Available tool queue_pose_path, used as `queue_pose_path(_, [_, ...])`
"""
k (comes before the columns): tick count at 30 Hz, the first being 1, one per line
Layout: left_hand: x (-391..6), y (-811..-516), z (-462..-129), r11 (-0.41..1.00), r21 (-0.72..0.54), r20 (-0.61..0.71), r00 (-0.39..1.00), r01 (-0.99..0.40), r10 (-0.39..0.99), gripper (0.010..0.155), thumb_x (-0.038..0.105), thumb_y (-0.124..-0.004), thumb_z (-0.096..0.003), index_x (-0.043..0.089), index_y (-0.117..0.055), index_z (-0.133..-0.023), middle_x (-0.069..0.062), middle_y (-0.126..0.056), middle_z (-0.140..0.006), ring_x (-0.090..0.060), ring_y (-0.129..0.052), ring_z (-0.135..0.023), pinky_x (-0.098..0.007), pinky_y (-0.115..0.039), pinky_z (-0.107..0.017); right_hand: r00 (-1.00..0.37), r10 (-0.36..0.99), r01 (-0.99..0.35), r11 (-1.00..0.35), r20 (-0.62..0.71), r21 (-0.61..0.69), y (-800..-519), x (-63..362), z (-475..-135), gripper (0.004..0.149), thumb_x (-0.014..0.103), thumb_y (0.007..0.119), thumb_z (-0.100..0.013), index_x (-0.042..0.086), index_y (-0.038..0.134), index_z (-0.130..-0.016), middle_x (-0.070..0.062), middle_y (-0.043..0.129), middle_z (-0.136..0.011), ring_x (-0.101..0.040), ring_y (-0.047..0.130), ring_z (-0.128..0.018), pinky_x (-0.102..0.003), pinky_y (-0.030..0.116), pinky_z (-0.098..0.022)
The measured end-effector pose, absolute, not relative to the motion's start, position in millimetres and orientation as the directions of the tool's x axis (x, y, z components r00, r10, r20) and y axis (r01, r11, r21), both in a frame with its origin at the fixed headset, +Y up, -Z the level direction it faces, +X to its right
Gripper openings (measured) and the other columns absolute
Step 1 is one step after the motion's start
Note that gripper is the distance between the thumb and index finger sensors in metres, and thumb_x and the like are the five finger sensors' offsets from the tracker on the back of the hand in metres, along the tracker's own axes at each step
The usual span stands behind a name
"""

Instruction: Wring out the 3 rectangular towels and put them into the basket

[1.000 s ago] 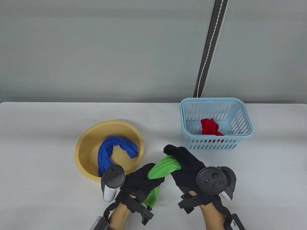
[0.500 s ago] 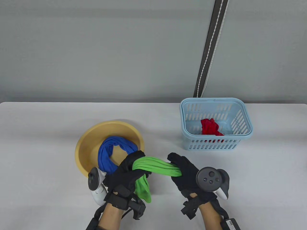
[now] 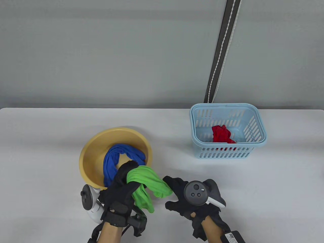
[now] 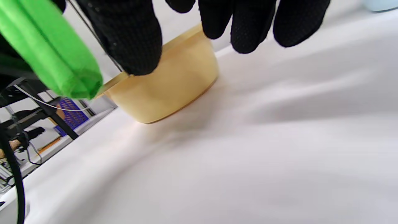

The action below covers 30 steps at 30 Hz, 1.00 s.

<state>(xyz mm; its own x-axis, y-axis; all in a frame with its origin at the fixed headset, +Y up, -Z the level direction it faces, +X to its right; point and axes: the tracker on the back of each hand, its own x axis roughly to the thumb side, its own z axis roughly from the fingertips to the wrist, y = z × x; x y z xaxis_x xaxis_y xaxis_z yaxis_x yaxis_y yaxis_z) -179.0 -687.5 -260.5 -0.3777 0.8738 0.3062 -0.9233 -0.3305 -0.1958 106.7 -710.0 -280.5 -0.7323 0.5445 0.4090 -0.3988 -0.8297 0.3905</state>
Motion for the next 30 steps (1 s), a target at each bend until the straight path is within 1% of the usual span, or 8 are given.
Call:
queue_pose_path(3, [-183.2,-688.3,-261.2,-0.296,-0.170,0.316,-0.337,-0.940,0.887,0.055,0.040,-0.094,-0.0501,0.030,-0.076,-0.101,-0.007,-0.096,-0.079,-0.032,-0.099,-0.068,-0.049,-0.086,-0.050,-0.685,0.634,-0.539,-0.773,0.360,0.335,-697.5,130.2,-283.0,0.078,0.025,0.084,-0.058,0.013,0.036,-0.118,-0.027,0.048,-0.117,-0.052,0.066,-0.100,-0.070,0.063,-0.066])
queue_pose_path(7, [-176.8,-687.4,-261.8,-0.235,-0.197,0.313,-0.288,-0.952,0.905,0.055,0.040,-0.095,-0.0501,0.030,-0.077,-0.101,-0.007,-0.096,-0.079,-0.032,-0.099,-0.068,-0.050,-0.086,-0.050,-0.383,0.870,-0.831,-0.471,0.310,0.297,-689.0,148.8,-279.7,0.064,0.024,0.070,-0.062,0.016,0.040,-0.118,-0.027,0.045,-0.119,-0.055,0.055,-0.105,-0.074,0.051,-0.070])
queue_pose_path(12, [-158.6,-687.2,-262.2,-0.167,-0.313,0.296,-0.263,-0.935,0.918,0.055,0.041,-0.095,-0.0500,0.030,-0.077,-0.101,-0.007,-0.097,-0.078,-0.032,-0.100,-0.067,-0.050,-0.086,-0.049,-0.281,0.882,-0.766,-0.443,0.377,0.465,-686.4,114.9,-273.4,0.089,0.061,0.075,-0.057,0.018,0.030,-0.121,-0.027,0.040,-0.123,-0.056,0.041,-0.112,-0.077,0.038,-0.072])
queue_pose_path(15, [-152.9,-687.9,-262.3,-0.165,-0.359,0.279,-0.274,-0.919,0.920,0.055,0.041,-0.094,-0.0501,0.030,-0.077,-0.101,-0.007,-0.097,-0.078,-0.032,-0.100,-0.067,-0.049,-0.087,-0.049,-0.250,0.896,-0.724,-0.425,0.367,0.544,-688.6,91.9,-270.1,0.098,0.059,0.084,-0.051,0.018,0.027,-0.120,-0.026,0.053,-0.119,-0.055,0.055,-0.109,-0.077,0.041,-0.071])
queue_pose_path(17, [-151.9,-689.1,-262.6,-0.202,-0.383,0.260,-0.315,-0.901,0.913,0.055,0.042,-0.094,-0.0503,0.030,-0.077,-0.101,-0.006,-0.098,-0.078,-0.032,-0.101,-0.066,-0.049,-0.087,-0.049,-0.284,0.886,-0.741,-0.446,0.367,0.502,-688.9,86.2,-270.5,0.092,0.051,0.087,-0.051,0.013,0.036,-0.117,-0.012,0.086,-0.088,-0.036,0.093,-0.075,-0.073,0.056,-0.069])
queue_pose_path(20, [-152.8,-693.7,-263.1,-0.358,-0.388,0.202,-0.457,-0.849,0.866,0.057,0.039,-0.096,-0.0495,0.027,-0.077,-0.102,-0.009,-0.097,-0.076,-0.033,-0.100,-0.065,-0.049,-0.086,-0.050,-0.286,0.892,-0.765,-0.433,0.352,0.476,-690.8,83.7,-273.1,0.094,0.053,0.089,-0.046,0.010,0.043,-0.115,-0.003,0.090,-0.066,-0.025,0.094,-0.051,-0.065,0.070,-0.061])
queue_pose_path(25, [-149.9,-702.2,-262.9,-0.490,-0.364,0.165,-0.573,-0.792,0.803,0.057,0.037,-0.097,-0.0488,0.027,-0.077,-0.101,-0.011,-0.095,-0.074,-0.035,-0.096,-0.062,-0.050,-0.085,-0.051,-0.252,0.949,-0.694,-0.313,0.188,0.649,-704.9,66.4,-274.0,0.109,0.068,0.083,-0.034,0.011,0.042,-0.118,-0.005,0.087,-0.067,-0.025,0.091,-0.049,-0.062,0.074,-0.055])
queue_pose_path(30, [-147.8,-707.3,-261.0,-0.558,-0.335,0.159,-0.630,-0.759,0.760,0.053,0.036,-0.093,-0.0511,0.030,-0.075,-0.101,-0.012,-0.090,-0.077,-0.035,-0.091,-0.065,-0.050,-0.081,-0.055,-0.302,0.949,-0.713,-0.286,0.089,0.640,-707.7,46.5,-270.3,0.098,0.066,0.088,-0.035,0.011,0.059,-0.112,-0.004,0.085,-0.067,-0.023,0.090,-0.049,-0.060,0.076,-0.054])
